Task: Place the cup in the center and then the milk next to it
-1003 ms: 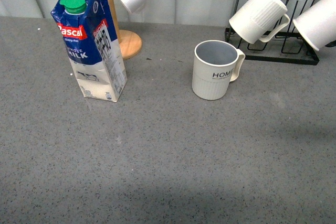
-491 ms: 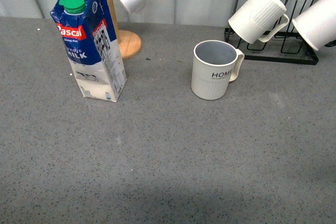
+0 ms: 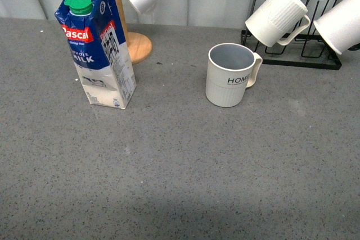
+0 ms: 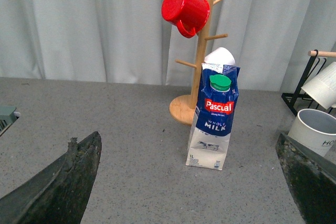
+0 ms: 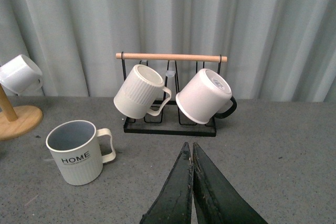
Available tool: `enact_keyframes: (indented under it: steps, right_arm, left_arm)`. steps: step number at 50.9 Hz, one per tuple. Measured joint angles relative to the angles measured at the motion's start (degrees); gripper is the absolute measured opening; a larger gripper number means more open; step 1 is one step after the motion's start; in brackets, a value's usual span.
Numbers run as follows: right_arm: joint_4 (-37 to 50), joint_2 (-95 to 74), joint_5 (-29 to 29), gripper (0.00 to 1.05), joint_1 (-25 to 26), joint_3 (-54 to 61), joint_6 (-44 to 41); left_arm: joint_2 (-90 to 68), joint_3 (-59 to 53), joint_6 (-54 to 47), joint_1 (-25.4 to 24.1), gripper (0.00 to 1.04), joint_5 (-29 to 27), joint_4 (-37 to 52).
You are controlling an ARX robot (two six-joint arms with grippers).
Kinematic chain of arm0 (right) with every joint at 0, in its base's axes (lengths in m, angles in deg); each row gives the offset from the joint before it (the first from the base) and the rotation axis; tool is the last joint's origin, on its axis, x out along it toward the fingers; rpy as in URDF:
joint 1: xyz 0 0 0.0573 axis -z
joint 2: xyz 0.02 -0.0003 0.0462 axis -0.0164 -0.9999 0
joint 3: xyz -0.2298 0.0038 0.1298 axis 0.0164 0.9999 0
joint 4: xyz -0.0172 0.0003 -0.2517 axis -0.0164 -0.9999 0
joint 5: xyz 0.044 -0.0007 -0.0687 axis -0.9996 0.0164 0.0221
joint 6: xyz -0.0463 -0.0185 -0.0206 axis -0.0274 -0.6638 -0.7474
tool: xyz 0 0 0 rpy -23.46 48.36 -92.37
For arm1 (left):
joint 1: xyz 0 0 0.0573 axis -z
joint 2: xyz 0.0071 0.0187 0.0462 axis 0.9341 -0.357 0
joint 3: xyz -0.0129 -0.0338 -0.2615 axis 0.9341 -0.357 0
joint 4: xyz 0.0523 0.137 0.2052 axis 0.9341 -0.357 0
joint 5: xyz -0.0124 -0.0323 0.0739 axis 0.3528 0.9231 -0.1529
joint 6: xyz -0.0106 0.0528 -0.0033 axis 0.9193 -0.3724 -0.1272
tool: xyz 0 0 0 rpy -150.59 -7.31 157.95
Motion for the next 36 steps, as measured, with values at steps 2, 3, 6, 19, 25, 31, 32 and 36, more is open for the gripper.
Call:
enact_keyframes:
  steps: [2, 3, 6, 19, 25, 31, 32, 36]
  right_arm:
    - [-1.03, 1.14, 0.00, 0.01, 0.00, 0.07, 0.00]
    - [-1.77, 1.88, 0.00, 0.01, 0.00, 0.11, 0.00]
    - [-3.45, 3.65, 0.00, 0.01, 0.00, 0.11, 0.00]
    - [-9.97, 10.67, 0.00, 0.01, 0.00, 0.11, 0.00]
    - [-12.63, 13.42, 0.00, 0.01, 0.00, 0.13, 0.00]
    - [-15.30, 16.20, 0.00, 0.01, 0.00, 0.13, 0.00]
    - [-15.76, 16.68, 0.00, 0.01, 0.00, 0.13, 0.00]
    - [-17.31, 18.23, 0.00, 0.01, 0.00, 0.13, 0.00]
  left_arm:
    - [0.00, 0.00, 0.00, 0.00, 0.98, 0.00, 0.00]
    - [0.00, 0.00, 0.02, 0.00, 0.98, 0.00, 0.00]
    - [0.00, 0.00, 0.00, 0.00, 0.98, 0.00, 0.00]
    - [0.00, 0.00, 0.00, 0.00, 0.98, 0.00, 0.00]
    - [0.00, 0.00, 0.02, 0.00, 0.98, 0.00, 0.00]
    - [0.00, 0.00, 0.02, 0.00, 0.98, 0.02, 0.00]
    - [0.00, 0.00, 0.00, 0.00, 0.98, 0.00, 0.00]
    - [0.00, 0.00, 0.00, 0.00, 0.98, 0.00, 0.00]
